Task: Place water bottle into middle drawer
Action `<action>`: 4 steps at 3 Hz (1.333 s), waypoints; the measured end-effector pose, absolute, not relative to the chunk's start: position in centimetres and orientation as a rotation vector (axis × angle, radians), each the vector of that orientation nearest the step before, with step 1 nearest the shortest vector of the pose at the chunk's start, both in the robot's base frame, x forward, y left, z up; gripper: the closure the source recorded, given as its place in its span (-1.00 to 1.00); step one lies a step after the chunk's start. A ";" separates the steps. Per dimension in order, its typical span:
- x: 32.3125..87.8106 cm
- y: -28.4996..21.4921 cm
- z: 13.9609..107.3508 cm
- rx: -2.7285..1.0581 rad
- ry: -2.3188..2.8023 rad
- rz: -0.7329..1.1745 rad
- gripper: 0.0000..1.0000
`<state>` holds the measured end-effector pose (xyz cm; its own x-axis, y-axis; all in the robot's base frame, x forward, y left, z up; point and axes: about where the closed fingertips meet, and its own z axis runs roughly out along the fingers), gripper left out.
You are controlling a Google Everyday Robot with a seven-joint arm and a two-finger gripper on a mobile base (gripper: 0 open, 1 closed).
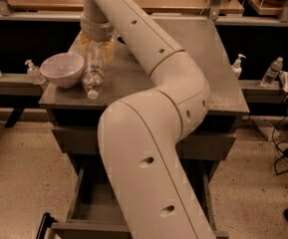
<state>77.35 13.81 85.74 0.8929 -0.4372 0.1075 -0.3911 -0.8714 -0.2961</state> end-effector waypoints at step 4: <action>76.4 10.4 90.3 -2.669 0.631 -0.195 1.00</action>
Offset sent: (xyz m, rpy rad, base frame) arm -0.0030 -0.0143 0.0315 0.0790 0.0744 0.0411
